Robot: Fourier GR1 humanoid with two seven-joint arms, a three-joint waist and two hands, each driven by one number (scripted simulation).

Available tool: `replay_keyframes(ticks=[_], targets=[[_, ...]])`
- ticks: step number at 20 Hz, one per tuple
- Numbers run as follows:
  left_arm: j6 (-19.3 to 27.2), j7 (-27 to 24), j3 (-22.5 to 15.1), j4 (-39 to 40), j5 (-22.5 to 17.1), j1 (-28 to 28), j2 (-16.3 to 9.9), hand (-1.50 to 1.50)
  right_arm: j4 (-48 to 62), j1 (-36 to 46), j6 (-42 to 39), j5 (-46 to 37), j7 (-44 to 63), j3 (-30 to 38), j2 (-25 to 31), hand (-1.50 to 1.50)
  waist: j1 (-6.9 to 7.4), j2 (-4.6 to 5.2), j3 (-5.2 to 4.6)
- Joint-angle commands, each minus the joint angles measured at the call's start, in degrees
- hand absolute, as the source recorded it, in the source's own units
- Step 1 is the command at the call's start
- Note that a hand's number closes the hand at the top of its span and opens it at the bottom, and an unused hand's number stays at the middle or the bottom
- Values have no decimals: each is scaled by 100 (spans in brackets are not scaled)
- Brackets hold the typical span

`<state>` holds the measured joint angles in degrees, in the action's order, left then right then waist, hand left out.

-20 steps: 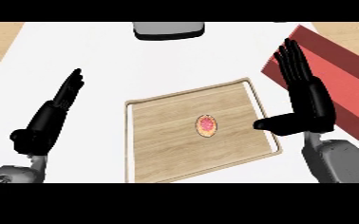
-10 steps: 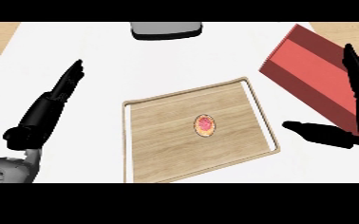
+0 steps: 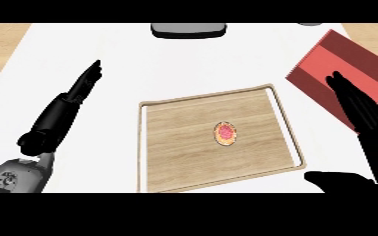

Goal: Pick the cupcake from the tray and place it in the cardboard box

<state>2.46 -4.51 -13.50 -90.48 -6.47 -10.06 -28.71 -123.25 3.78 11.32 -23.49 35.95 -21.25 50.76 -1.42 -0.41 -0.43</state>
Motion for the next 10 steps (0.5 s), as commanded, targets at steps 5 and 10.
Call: replay_keyframes(ticks=[5, 10], targets=[[-290, 210, -23, 71, -56, -454, 30, 0, -855, 1255, -1993, 89, 2823, -1201, -178, -150, 321, 51, 3], [-195, 0, -86, 309, 140, -514, 201, 0, -521, 2196, -2670, 181, 4122, -1829, -947, -150, 355, 52, -3]])
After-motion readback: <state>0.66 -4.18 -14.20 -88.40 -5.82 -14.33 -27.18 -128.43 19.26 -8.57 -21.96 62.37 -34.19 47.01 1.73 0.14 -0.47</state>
